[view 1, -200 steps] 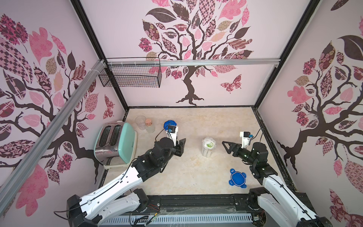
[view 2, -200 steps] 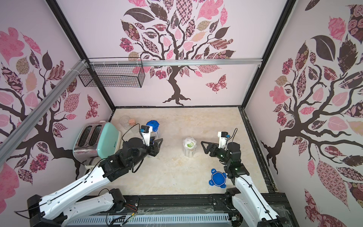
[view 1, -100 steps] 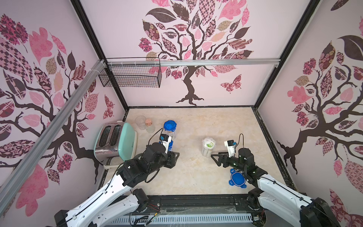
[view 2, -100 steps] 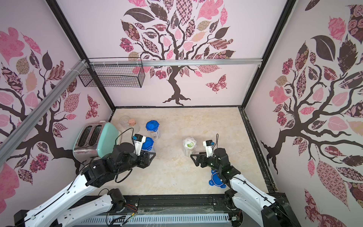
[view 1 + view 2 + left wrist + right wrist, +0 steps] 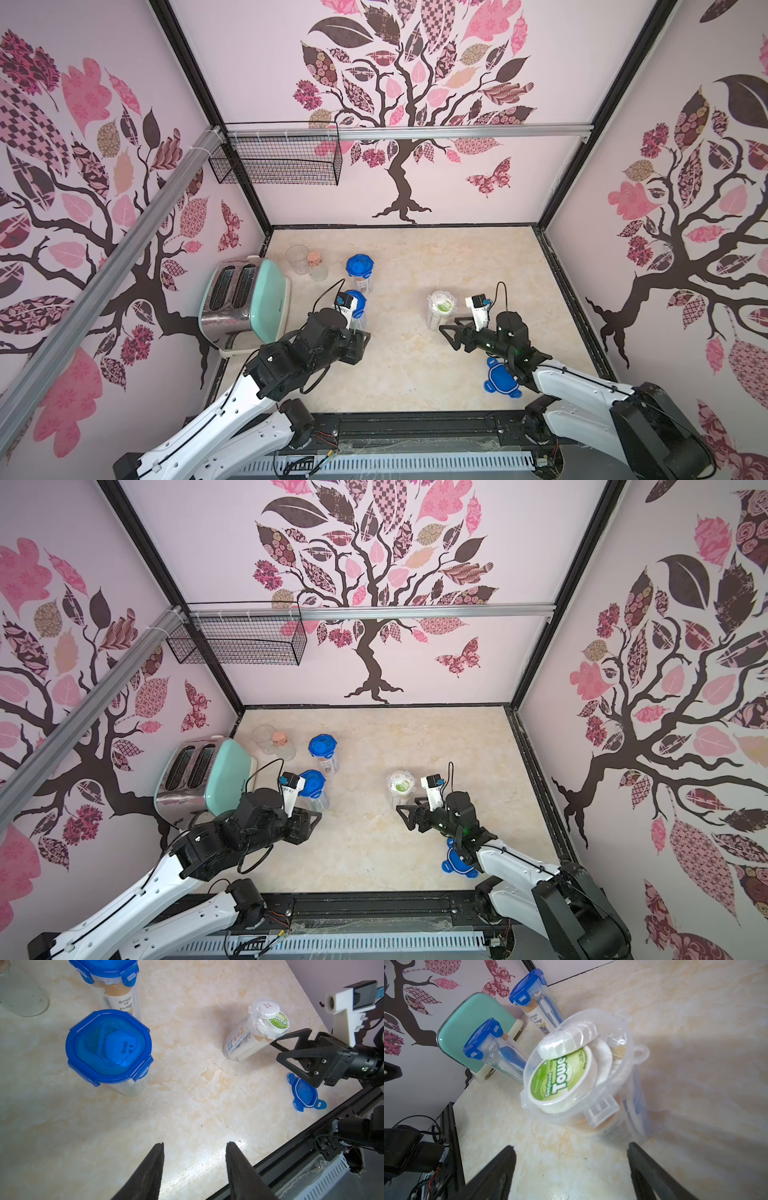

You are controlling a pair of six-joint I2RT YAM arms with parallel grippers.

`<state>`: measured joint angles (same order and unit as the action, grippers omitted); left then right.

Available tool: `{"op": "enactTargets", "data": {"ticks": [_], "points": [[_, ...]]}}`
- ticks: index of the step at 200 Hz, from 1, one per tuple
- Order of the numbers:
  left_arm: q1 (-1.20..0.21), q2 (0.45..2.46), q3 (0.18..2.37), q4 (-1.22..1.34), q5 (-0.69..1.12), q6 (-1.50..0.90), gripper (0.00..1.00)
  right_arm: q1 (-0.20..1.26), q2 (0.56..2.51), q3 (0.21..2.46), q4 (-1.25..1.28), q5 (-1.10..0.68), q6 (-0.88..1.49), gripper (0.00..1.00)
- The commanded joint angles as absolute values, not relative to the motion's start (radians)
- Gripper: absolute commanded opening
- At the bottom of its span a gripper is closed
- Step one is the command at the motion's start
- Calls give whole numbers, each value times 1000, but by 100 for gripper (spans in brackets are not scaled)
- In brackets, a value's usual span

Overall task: Take out toiletry kits
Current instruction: Pick up the container from the center of the board.

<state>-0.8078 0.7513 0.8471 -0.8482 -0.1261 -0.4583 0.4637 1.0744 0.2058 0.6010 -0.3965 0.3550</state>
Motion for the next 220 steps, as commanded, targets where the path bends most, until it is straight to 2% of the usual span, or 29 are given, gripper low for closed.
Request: {"op": "enactTargets", "data": {"ticks": [1, 58, 105, 142, 191, 220], "points": [[-775, 736, 853, -849, -127, -440, 52, 471, 1052, 178, 680, -362, 331, 87], [-730, 723, 843, -849, -121, -443, 53, 482, 1138, 167, 778, -300, 298, 87], [-730, 724, 839, -848, -106, -441, 53, 507, 1310, 124, 1062, -281, 270, 88], [-730, 712, 829, -832, -68, -439, 53, 518, 1355, 123, 1094, -255, 242, 88], [-731, 705, 830, -837, -66, -440, 53, 550, 1516, 103, 1321, -233, 219, 87], [-730, 690, 825, -831, -61, -442, 53, 557, 1586, 127, 1370, -218, 200, 87]]}}
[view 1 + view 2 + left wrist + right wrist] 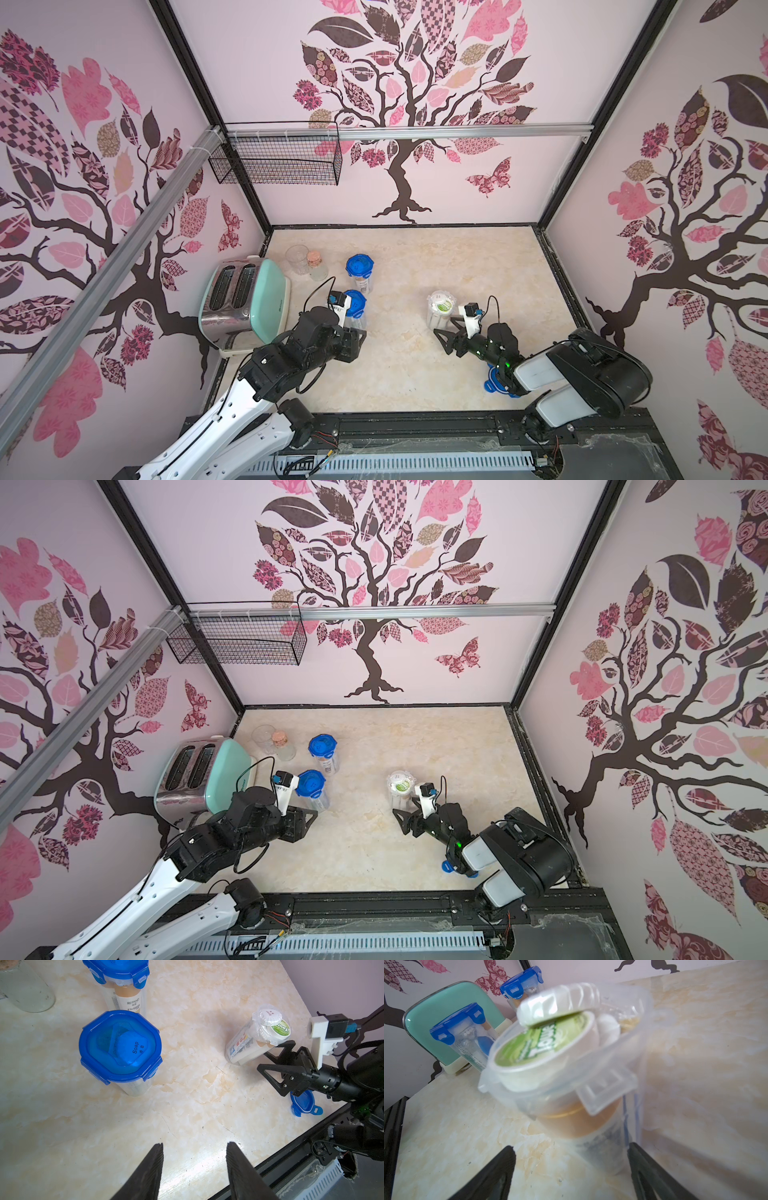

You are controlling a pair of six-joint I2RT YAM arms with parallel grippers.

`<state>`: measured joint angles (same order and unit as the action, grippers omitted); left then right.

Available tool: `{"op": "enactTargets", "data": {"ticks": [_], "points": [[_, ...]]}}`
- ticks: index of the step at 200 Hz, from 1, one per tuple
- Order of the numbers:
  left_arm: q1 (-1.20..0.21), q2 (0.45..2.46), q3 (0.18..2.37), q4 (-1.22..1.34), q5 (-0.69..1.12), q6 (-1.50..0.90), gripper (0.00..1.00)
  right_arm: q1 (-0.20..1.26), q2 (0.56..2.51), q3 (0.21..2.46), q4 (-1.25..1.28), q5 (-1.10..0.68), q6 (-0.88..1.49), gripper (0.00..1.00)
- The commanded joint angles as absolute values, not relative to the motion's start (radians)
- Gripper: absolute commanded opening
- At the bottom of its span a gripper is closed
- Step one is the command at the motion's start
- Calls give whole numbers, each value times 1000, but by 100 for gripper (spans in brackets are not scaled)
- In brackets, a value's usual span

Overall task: Take out toiletry kits
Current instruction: Pick up the container from the center of the board.

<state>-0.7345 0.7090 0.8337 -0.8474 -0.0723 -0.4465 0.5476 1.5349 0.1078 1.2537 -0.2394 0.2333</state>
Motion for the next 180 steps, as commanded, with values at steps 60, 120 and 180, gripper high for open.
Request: {"op": "enactTargets", "data": {"ticks": [60, 120, 180], "points": [[-730, 692, 823, -826, -45, -441, 53, 565, 1765, 129, 1615, -153, 174, 86], [-730, 698, 821, -823, -40, -440, 53, 566, 1855, 217, 1622, -138, 150, 88], [-731, 703, 820, -825, -38, -440, 53, 569, 1959, 272, 1701, -133, 161, 89]]}}
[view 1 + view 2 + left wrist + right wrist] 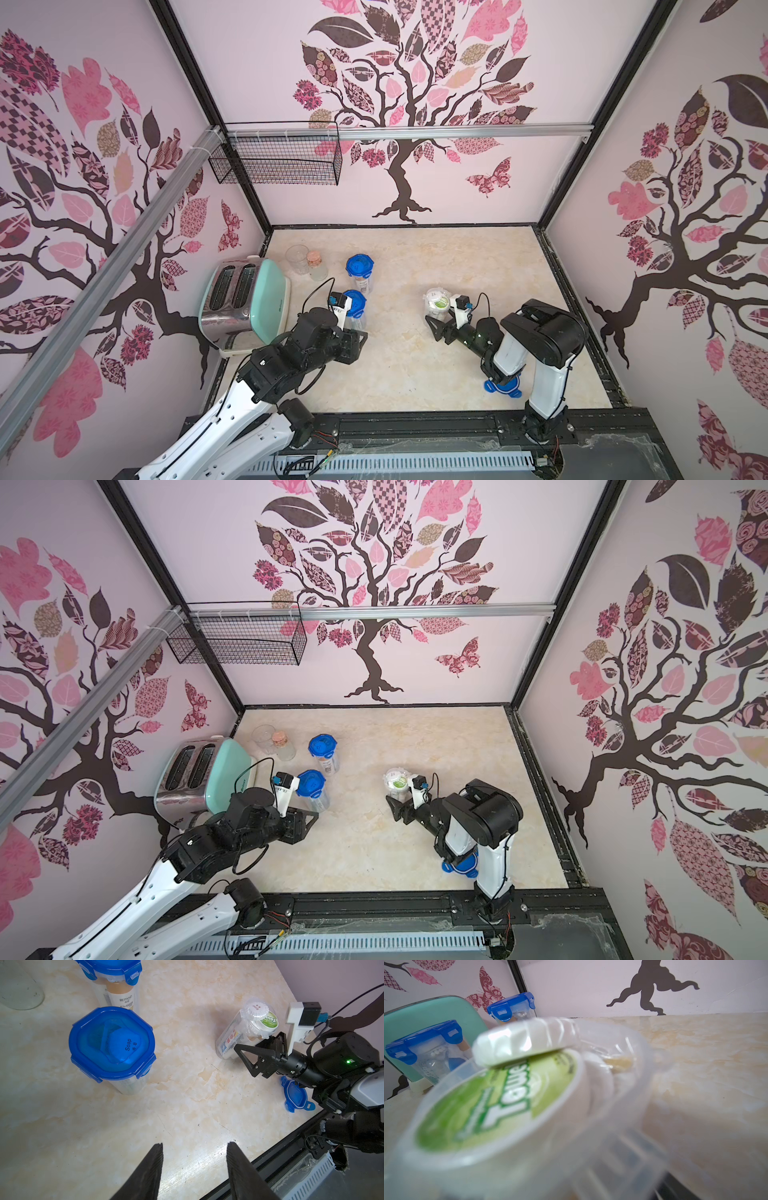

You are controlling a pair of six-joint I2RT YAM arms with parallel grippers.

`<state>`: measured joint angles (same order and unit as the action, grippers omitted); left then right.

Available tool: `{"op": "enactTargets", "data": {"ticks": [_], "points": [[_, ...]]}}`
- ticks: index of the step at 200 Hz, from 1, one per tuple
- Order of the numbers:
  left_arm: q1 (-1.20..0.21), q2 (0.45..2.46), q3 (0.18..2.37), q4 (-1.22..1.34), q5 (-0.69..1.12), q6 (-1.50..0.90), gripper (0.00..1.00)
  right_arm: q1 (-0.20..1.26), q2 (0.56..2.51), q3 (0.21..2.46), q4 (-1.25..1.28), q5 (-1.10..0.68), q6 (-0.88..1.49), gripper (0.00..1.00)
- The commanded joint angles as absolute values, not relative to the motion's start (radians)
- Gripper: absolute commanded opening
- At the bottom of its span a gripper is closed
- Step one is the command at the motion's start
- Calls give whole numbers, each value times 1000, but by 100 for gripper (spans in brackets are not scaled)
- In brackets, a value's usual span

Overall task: Take out toiletry kits
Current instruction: Pick up the container from the center of the board.

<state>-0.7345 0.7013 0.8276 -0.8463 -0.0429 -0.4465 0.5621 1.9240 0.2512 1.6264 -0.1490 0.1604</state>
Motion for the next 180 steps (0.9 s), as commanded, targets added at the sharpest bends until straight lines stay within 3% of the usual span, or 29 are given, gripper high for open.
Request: {"op": "enactTargets", "data": {"ticks": [1, 88, 180], "points": [[-730, 703, 821, -825, -38, -440, 53, 570, 1961, 272, 1704, -132, 162, 89], [-731, 716, 821, -822, -27, -438, 53, 574, 2030, 329, 1728, -152, 150, 85], [-730, 721, 820, -821, -19, -437, 53, 577, 1888, 265, 1669, -164, 195, 72]]}}
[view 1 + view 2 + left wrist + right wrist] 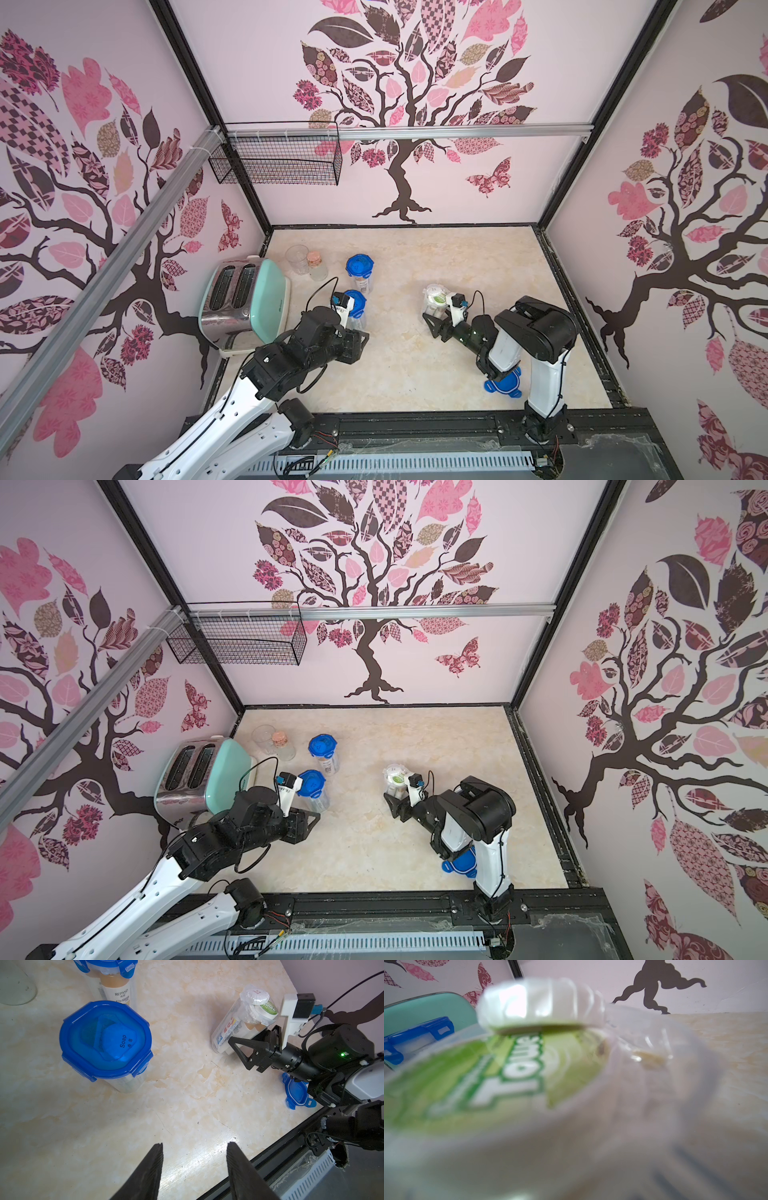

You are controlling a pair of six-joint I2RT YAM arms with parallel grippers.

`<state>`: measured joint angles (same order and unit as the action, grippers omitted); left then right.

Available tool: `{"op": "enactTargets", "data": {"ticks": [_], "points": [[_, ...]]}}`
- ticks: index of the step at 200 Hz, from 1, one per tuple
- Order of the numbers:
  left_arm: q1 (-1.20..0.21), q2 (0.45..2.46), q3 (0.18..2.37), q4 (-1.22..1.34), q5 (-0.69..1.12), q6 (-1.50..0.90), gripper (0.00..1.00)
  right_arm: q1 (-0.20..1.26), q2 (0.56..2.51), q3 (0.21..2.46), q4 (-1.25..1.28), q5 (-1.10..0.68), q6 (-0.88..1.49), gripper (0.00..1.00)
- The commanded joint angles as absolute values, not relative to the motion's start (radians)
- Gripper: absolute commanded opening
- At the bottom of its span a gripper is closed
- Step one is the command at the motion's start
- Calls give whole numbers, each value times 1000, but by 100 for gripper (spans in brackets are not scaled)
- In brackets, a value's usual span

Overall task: Take out toiletry kits
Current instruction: 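Pick up the container from the center of the board, then pour the toiletry kits out of the container.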

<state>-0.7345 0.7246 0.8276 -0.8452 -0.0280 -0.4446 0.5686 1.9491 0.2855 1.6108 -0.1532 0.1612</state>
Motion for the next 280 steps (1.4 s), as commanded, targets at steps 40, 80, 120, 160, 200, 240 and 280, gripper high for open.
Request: {"op": "enactTargets", "data": {"ticks": [40, 80, 120, 160, 200, 240, 280], "points": [[-730, 714, 822, -823, -17, -437, 53, 577, 1742, 198, 1541, -149, 265, 70], [-730, 694, 830, -821, -4, -431, 53, 578, 1546, 154, 1301, -149, 329, 69], [-730, 685, 842, -807, 29, -428, 50, 581, 1349, 107, 1112, -156, 363, 69], [-737, 660, 838, -770, 48, -449, 49, 580, 1120, 60, 898, -167, 394, 68], [-857, 672, 800, -664, -25, -490, 47, 580, 852, 21, 657, -178, 466, 68], [-963, 776, 770, -559, -42, -512, 47, 580, 615, 29, 409, -175, 551, 68], [-1011, 847, 752, -477, -56, -493, 47, 580, 566, 26, 309, -170, 627, 68]]}}
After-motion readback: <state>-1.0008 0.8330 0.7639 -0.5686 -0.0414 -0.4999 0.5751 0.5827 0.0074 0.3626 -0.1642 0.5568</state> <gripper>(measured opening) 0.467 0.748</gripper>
